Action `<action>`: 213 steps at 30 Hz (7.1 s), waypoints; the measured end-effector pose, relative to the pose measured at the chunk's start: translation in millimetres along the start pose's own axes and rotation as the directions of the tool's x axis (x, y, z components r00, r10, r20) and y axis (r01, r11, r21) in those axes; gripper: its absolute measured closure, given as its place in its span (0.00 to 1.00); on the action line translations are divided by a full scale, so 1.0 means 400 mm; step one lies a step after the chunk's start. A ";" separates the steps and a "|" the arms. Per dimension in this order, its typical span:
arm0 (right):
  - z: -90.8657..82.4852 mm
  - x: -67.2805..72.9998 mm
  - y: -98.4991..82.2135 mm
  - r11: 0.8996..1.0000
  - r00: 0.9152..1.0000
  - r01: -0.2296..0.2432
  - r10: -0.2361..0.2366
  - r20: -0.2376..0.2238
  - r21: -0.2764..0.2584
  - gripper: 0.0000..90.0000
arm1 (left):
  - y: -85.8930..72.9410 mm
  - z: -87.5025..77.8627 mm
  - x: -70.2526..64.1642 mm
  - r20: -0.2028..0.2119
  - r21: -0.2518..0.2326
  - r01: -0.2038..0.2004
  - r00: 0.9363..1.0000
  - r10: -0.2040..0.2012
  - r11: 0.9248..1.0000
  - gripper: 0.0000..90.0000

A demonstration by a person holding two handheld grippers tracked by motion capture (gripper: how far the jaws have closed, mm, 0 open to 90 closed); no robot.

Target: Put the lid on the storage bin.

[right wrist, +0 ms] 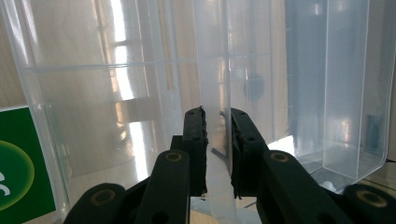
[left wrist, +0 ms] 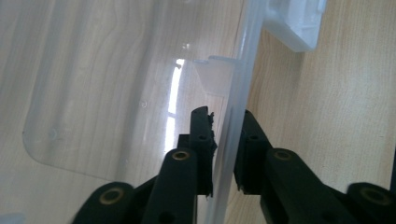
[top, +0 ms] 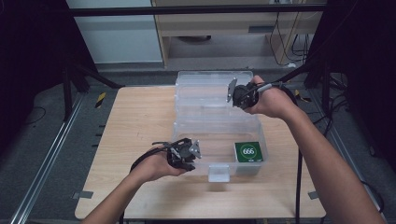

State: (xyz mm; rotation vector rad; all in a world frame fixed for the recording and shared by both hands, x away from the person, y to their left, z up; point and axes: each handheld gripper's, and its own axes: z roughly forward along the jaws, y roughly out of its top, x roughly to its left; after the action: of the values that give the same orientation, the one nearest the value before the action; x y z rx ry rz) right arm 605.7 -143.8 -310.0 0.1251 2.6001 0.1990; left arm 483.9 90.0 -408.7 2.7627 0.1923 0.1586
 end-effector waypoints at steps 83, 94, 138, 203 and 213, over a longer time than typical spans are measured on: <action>-0.125 0.223 -0.047 0.985 0.990 0.087 -0.068 0.125 -0.149 0.91 | 0.011 0.012 -0.010 -0.094 -0.062 0.049 0.994 -0.055 0.997 0.87; -0.125 0.240 -0.063 0.982 0.992 0.072 -0.051 0.118 -0.177 0.90 | 0.009 0.015 -0.010 -0.085 -0.079 0.044 0.995 -0.051 0.996 0.87; -0.126 0.291 -0.078 0.978 0.994 0.077 -0.060 0.093 -0.194 0.88 | 0.007 0.014 -0.012 -0.096 -0.069 0.030 0.995 -0.036 0.997 0.87; -0.125 0.300 -0.086 0.977 0.997 0.068 -0.056 0.060 -0.204 0.88 | -0.065 -0.317 0.102 -0.114 -0.464 0.305 0.910 -0.398 0.831 0.99; -0.125 0.304 -0.086 0.977 0.997 0.070 -0.059 0.058 -0.203 0.88 | -0.055 -0.306 0.166 -0.130 -0.474 0.342 0.884 -0.448 0.812 1.00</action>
State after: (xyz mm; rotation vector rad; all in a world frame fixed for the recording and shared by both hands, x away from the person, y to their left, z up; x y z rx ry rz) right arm 474.1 -168.1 -333.7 -0.0271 2.5100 0.4324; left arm 530.3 163.3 -297.4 2.1859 0.7051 0.3712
